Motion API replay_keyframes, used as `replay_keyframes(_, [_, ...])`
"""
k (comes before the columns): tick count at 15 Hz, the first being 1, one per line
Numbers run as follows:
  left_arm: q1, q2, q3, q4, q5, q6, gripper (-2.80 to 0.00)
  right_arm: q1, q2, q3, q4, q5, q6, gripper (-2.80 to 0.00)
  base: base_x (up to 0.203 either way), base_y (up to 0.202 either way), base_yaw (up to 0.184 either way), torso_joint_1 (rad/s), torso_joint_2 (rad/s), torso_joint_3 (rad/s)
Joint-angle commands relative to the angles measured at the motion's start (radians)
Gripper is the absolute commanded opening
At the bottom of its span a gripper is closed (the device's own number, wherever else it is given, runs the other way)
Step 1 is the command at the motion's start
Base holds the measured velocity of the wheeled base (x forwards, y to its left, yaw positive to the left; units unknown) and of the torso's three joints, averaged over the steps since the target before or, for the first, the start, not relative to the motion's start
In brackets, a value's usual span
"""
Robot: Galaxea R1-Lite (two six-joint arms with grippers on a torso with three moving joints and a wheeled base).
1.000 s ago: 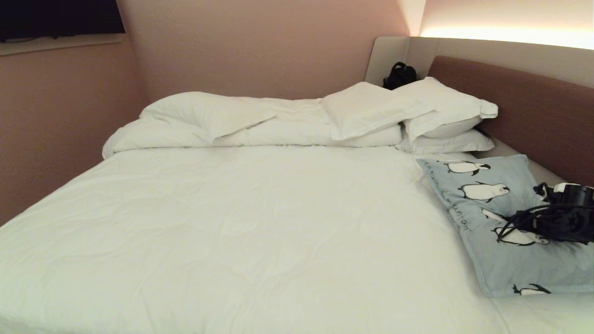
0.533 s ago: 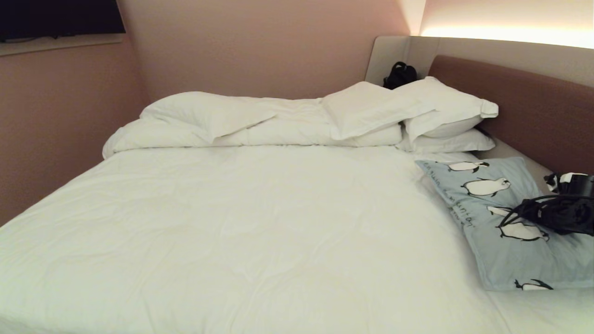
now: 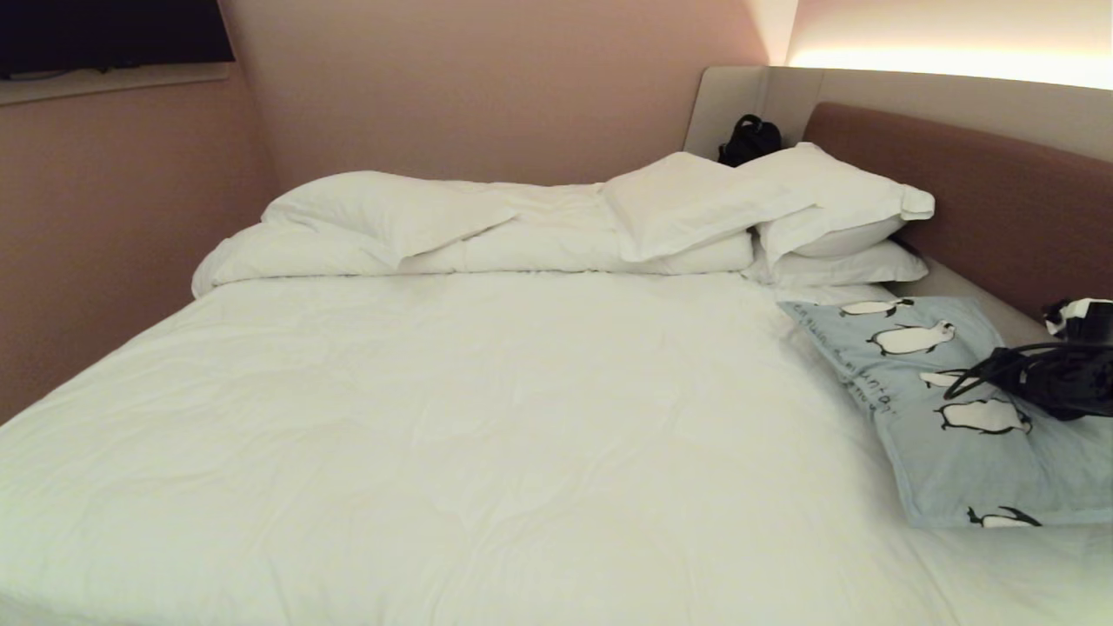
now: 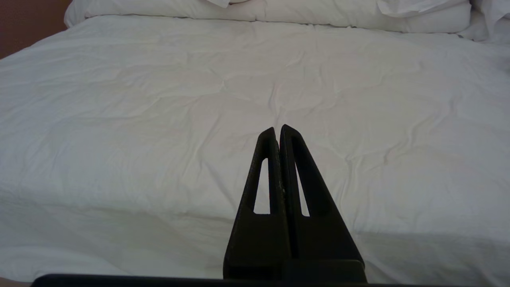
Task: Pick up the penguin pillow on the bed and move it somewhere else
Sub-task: Pick up the pillow
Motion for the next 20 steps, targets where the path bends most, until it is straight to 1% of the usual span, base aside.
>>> replay_keyframes(1, [0.000, 0.000, 0.000, -0.001, 0.000, 0.000, -2.80, 0.001, -0.062, 0.003, -0.004, 0.005, 0.030, -2.80, 0.000, 0.000, 0.000, 0.000, 0.00, 0.000])
replay_keyframes(6, [0.000, 0.000, 0.000, -0.001, 0.000, 0.000, -2.80, 0.009, -0.134, 0.004, 0.042, 0.013, 0.048, -2.80, 0.000, 0.000, 0.000, 0.000, 0.00, 0.000])
replay_keyframes(9, [0.000, 0.000, 0.000, -0.001, 0.000, 0.000, -2.80, 0.026, -0.213, 0.008, 0.079, 0.013, 0.066, -2.80, 0.000, 0.000, 0.000, 0.000, 0.00, 0.000])
replay_keyframes(17, [0.000, 0.000, 0.000, 0.000, 0.000, -0.001, -2.80, 0.037, -0.437, 0.018, 0.218, 0.013, 0.065, -2.80, 0.000, 0.000, 0.000, 0.000, 0.00, 0.000])
replay_keyframes(20, [0.000, 0.000, 0.000, -0.001, 0.000, -0.002, -2.80, 0.047, -0.505, 0.042, 0.252, 0.012, 0.064, -2.80, 0.000, 0.000, 0.000, 0.000, 0.00, 0.000])
